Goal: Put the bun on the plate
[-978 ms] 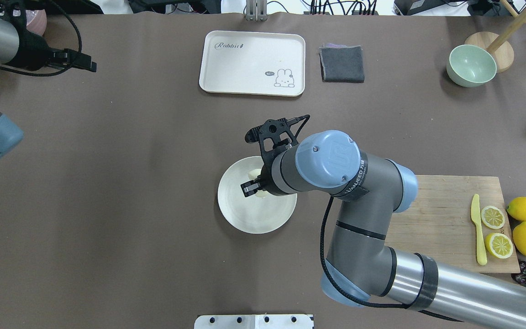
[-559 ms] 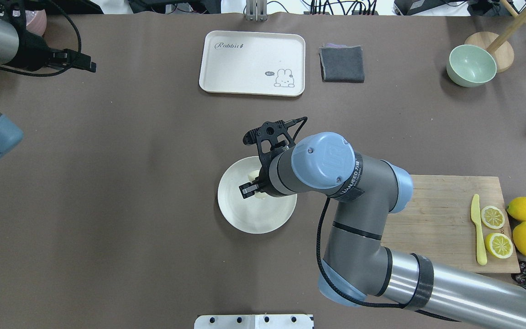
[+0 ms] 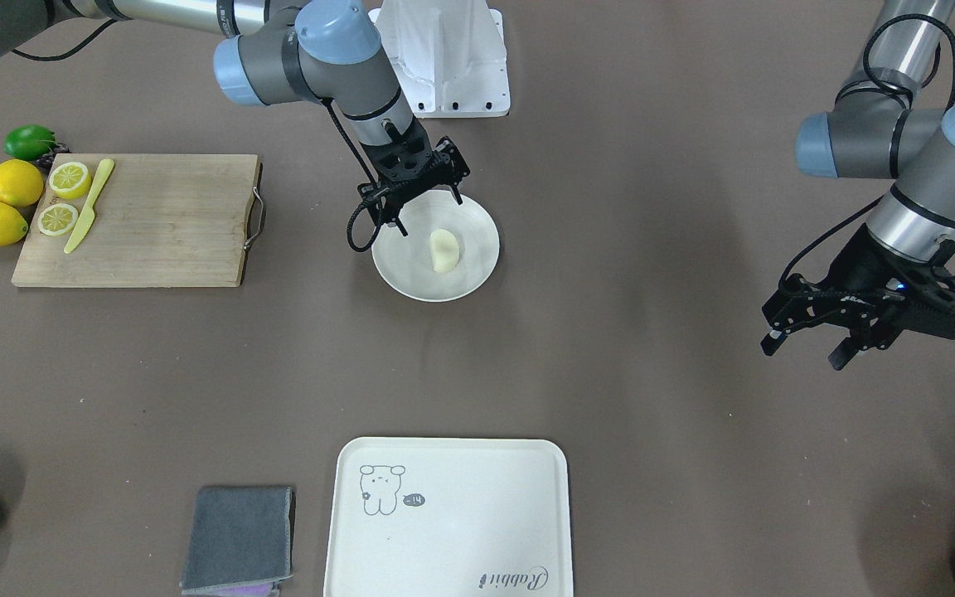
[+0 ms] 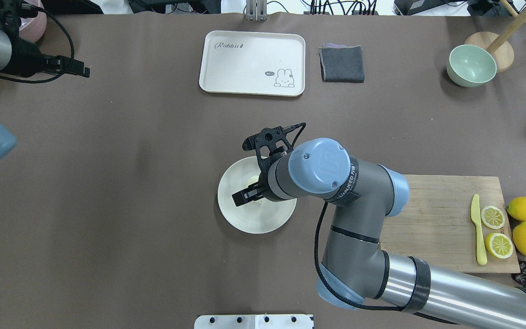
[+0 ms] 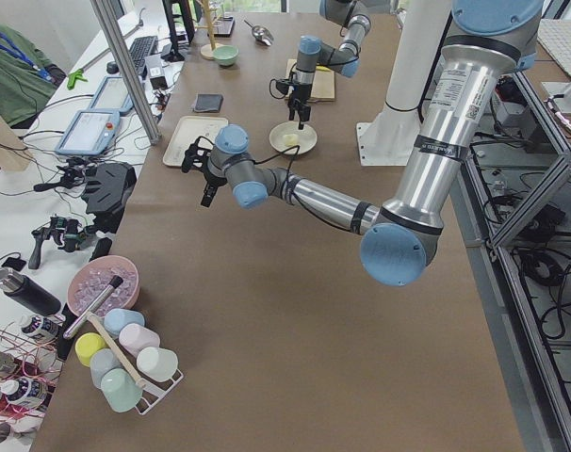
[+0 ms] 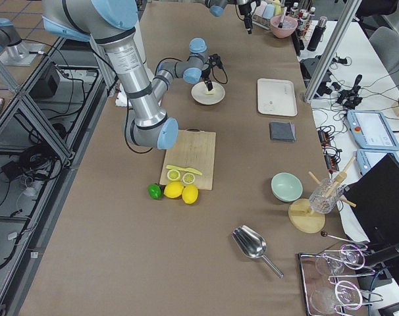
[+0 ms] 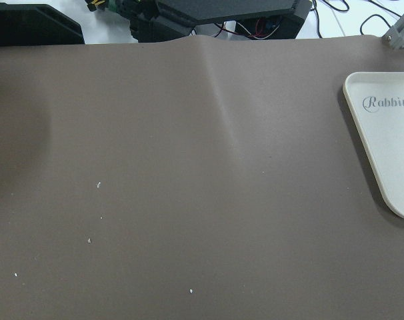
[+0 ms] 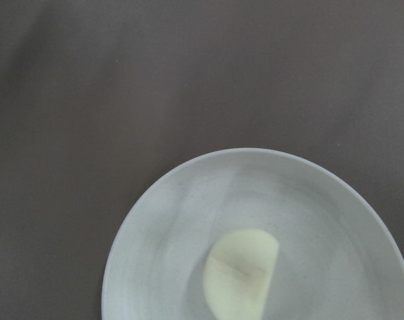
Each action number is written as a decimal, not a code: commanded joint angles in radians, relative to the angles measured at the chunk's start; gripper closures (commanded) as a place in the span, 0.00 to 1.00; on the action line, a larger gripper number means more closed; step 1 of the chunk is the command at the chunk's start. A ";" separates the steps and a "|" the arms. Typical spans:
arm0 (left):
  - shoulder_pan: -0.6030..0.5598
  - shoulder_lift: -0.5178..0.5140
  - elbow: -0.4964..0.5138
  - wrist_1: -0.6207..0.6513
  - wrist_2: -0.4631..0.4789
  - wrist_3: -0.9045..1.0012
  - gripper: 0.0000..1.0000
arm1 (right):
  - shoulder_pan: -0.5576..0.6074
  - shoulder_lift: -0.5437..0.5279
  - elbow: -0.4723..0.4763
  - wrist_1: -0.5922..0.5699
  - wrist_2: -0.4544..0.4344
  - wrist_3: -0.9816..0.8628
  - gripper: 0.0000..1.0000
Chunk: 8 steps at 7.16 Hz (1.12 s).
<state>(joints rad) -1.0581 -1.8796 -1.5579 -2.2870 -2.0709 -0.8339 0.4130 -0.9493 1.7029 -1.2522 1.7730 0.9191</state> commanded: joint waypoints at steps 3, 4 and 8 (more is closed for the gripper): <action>-0.032 -0.010 0.005 0.012 -0.009 0.006 0.03 | 0.093 -0.018 0.021 -0.001 0.023 -0.002 0.00; -0.060 0.003 0.006 0.012 -0.032 -0.051 0.02 | 0.157 -0.038 0.027 -0.010 0.080 -0.006 0.00; -0.305 -0.038 0.200 0.053 -0.170 0.032 0.02 | 0.469 -0.210 0.082 -0.012 0.315 -0.167 0.00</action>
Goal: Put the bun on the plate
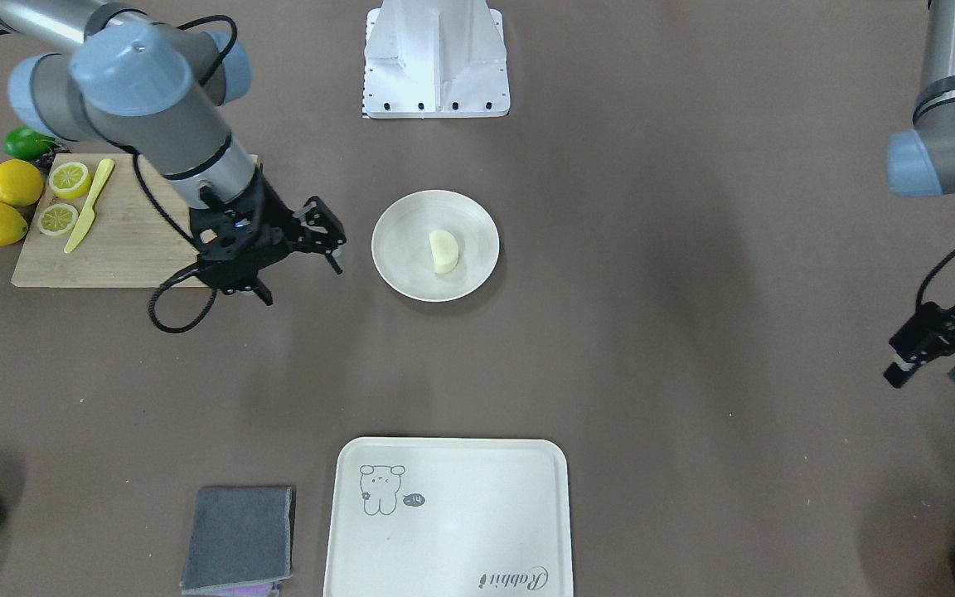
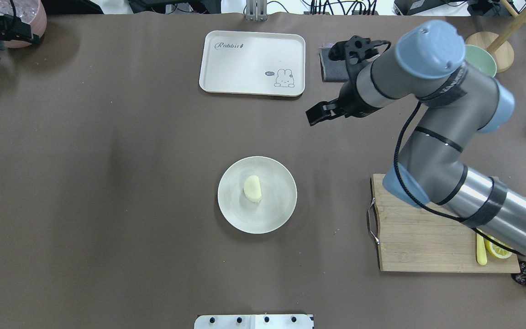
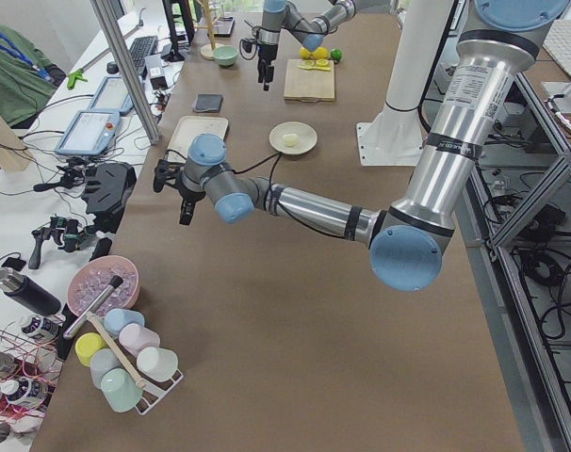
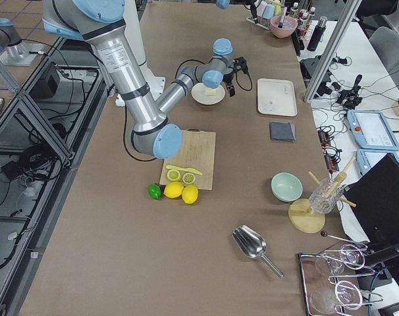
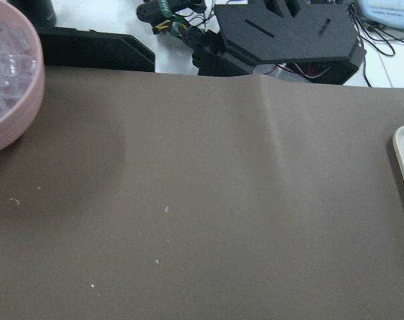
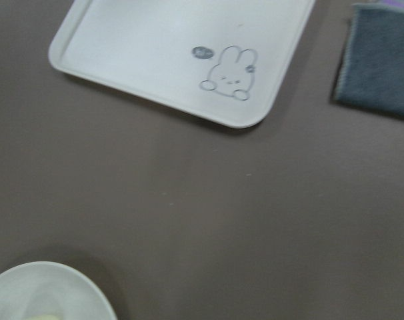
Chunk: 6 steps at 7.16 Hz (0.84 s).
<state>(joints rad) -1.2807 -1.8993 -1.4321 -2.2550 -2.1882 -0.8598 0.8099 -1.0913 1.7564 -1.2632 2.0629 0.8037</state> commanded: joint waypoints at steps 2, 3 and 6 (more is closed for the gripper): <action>-0.194 -0.088 0.098 0.270 -0.138 0.235 0.02 | 0.244 -0.146 0.028 -0.005 0.164 -0.137 0.00; -0.237 -0.089 0.102 0.314 -0.145 0.368 0.02 | 0.332 -0.218 0.026 -0.007 0.227 -0.264 0.00; -0.308 -0.086 0.111 0.448 -0.176 0.512 0.02 | 0.474 -0.272 0.025 -0.112 0.247 -0.453 0.00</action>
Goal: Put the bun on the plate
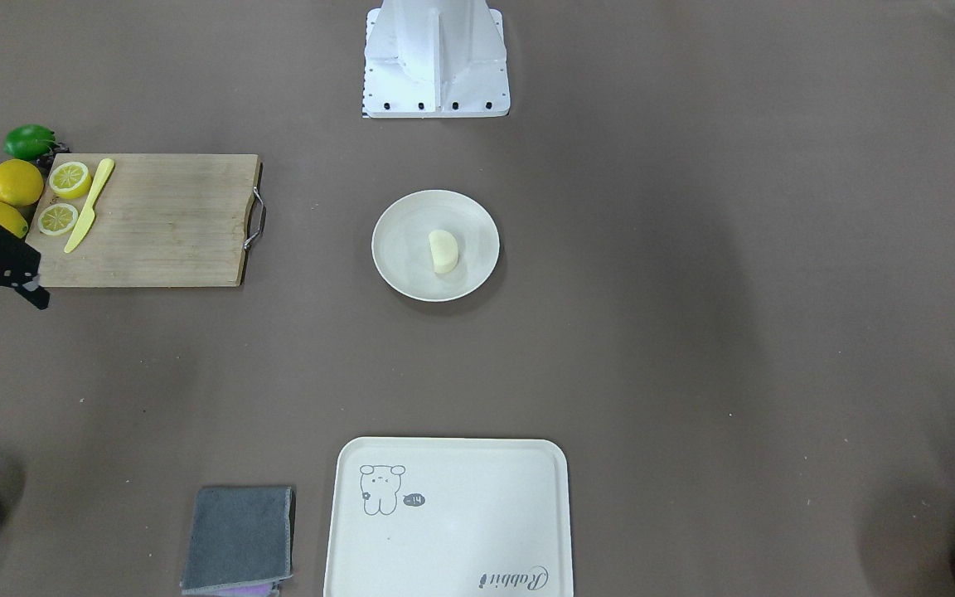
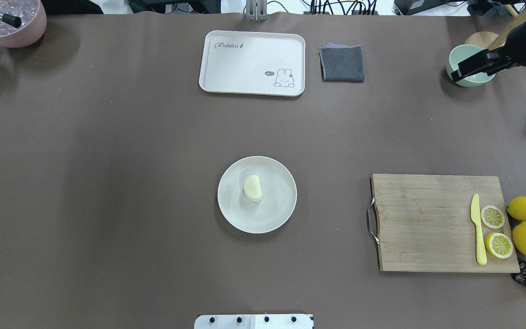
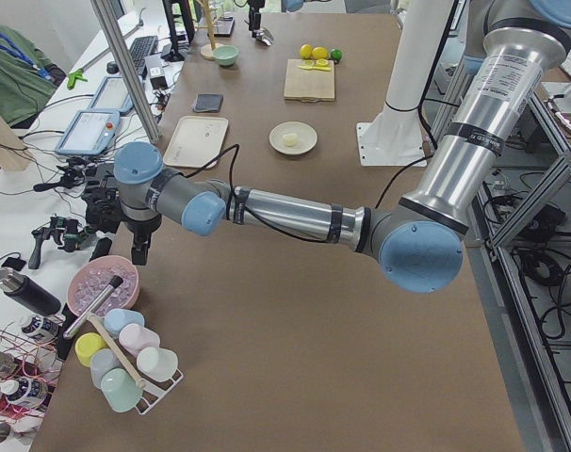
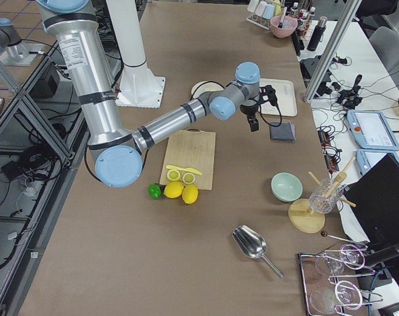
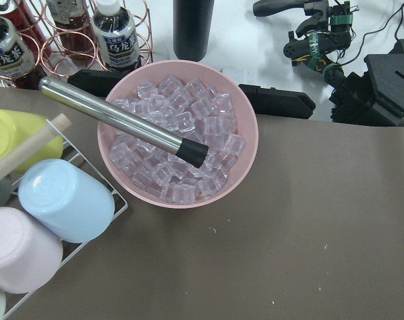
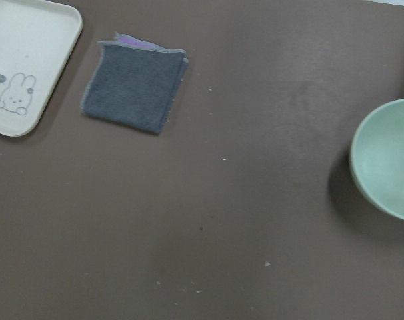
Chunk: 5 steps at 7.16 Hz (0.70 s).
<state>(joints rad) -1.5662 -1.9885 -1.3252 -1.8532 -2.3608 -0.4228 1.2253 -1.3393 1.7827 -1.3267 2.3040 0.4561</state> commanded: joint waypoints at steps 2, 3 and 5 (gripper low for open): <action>-0.040 0.007 0.020 0.098 -0.006 0.114 0.02 | 0.106 -0.056 -0.044 -0.097 -0.012 -0.238 0.00; -0.055 0.005 0.044 0.098 -0.006 0.116 0.02 | 0.106 -0.046 -0.090 -0.091 -0.023 -0.238 0.00; -0.064 0.014 0.061 0.098 -0.009 0.116 0.02 | 0.147 -0.021 -0.129 -0.100 -0.018 -0.243 0.00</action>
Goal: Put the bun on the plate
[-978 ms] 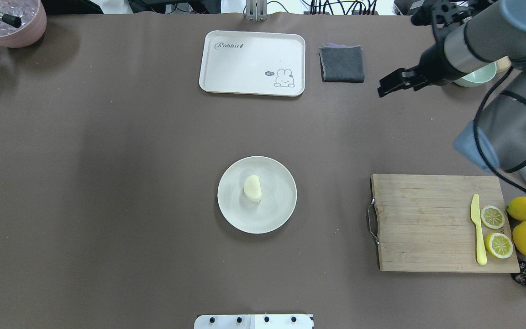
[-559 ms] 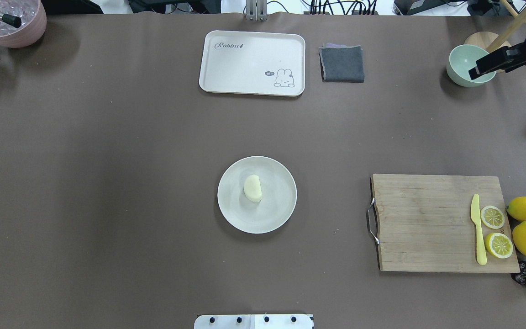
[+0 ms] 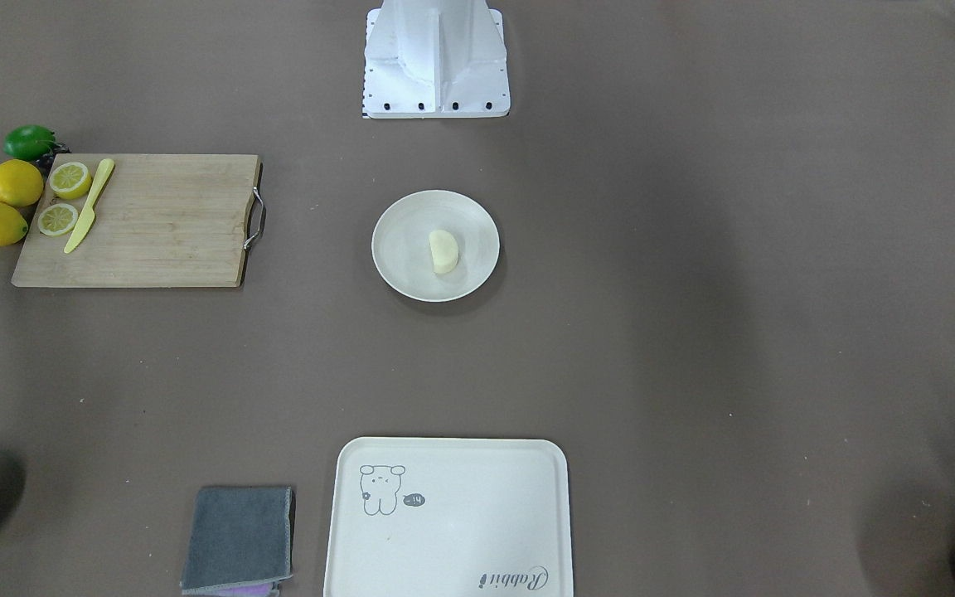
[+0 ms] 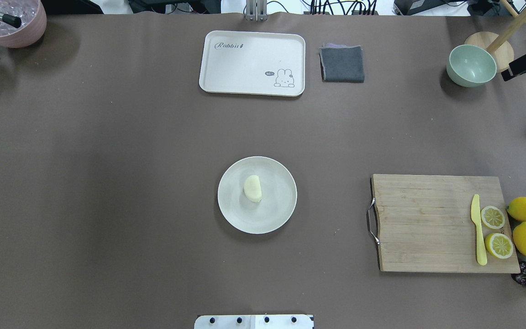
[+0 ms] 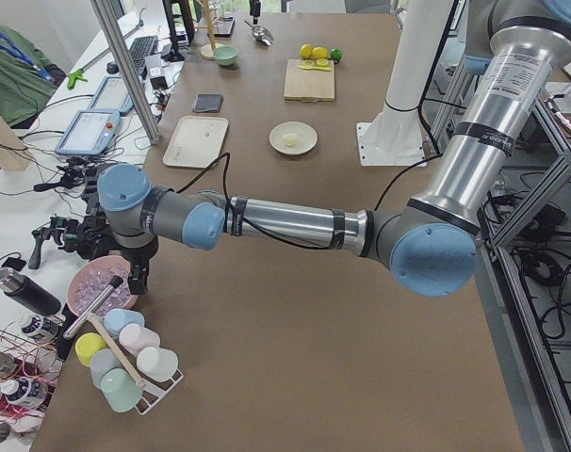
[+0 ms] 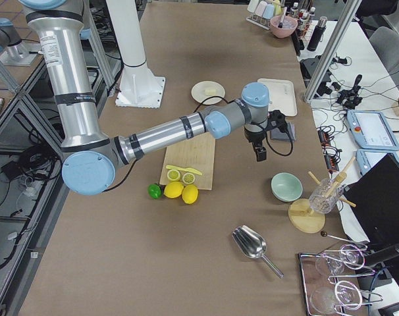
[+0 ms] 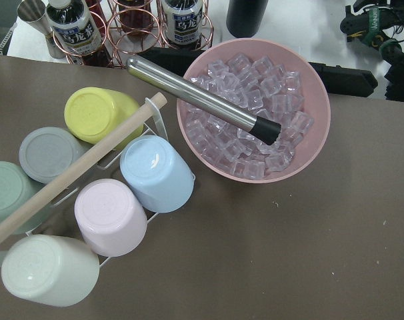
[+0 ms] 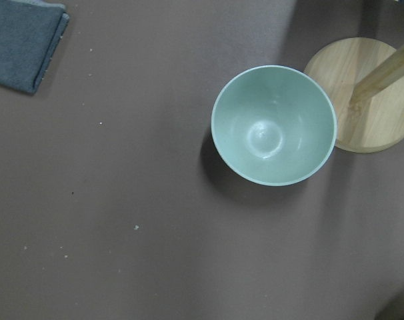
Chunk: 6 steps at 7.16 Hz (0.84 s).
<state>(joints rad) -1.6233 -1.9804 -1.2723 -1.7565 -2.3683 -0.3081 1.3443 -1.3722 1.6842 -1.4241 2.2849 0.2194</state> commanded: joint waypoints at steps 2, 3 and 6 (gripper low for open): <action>-0.007 0.032 0.021 0.000 0.003 0.001 0.02 | 0.038 0.021 -0.038 -0.002 0.001 -0.005 0.00; -0.009 0.049 0.021 0.000 0.000 0.003 0.02 | 0.039 0.022 -0.043 -0.004 -0.001 -0.005 0.00; -0.029 0.031 -0.030 0.133 -0.090 0.001 0.02 | 0.046 0.036 -0.070 -0.001 -0.001 -0.002 0.00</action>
<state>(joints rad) -1.6378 -1.9379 -1.2704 -1.7069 -2.3969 -0.3067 1.3888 -1.3429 1.6302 -1.4279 2.2841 0.2171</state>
